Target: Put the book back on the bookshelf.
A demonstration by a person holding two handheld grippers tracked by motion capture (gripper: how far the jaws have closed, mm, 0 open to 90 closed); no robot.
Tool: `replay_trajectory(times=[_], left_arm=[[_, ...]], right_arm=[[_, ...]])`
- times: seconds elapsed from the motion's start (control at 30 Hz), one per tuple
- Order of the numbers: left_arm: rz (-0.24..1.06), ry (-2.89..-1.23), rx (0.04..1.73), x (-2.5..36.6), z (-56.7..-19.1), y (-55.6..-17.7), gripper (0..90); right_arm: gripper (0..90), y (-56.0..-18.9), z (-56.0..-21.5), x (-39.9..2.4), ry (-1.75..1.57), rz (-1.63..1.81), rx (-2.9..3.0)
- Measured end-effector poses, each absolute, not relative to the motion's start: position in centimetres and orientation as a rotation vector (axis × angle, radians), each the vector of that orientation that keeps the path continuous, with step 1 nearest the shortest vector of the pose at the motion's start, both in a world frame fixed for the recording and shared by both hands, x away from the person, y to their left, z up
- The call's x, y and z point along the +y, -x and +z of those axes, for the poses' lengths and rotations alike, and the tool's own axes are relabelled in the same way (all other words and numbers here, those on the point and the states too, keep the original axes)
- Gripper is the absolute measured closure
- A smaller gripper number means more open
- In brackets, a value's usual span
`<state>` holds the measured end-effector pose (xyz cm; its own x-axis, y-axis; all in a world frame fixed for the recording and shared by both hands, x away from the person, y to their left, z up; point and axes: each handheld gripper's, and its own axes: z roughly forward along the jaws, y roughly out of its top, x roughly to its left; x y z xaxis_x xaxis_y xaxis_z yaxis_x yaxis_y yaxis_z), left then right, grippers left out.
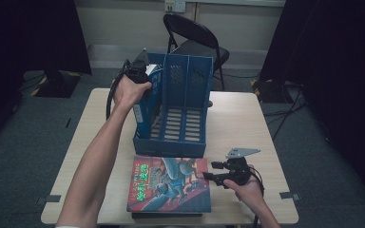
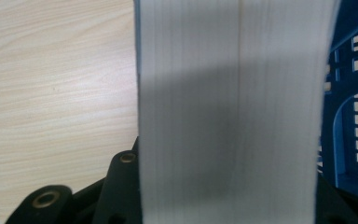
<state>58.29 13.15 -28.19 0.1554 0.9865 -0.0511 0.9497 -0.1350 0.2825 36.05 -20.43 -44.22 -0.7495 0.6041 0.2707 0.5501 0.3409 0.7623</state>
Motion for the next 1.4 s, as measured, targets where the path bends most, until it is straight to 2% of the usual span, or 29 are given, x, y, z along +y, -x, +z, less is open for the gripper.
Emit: replay_trajectory(times=[0.47,0.97,1.23,1.4], left_arm=[[0.298,-2.167,1.848,11.1,-28.8,-59.3,61.5],[0.312,-2.121,1.833,12.4,-28.9,-58.6,59.8],[0.397,-2.124,1.764,12.5,-28.9,-57.8,56.6],[0.364,-2.098,1.698,13.5,-28.9,-57.2,50.4]], right_arm=[[36.7,-35.9,-44.1,-20.7,-1.085,1.402,2.523],[36.8,-35.6,-43.9,-20.8,-1.086,1.407,2.509],[36.7,-35.7,-44.2,-20.9,-1.094,1.393,2.518],[36.7,-35.7,-44.2,-20.9,-1.094,1.393,2.517]])
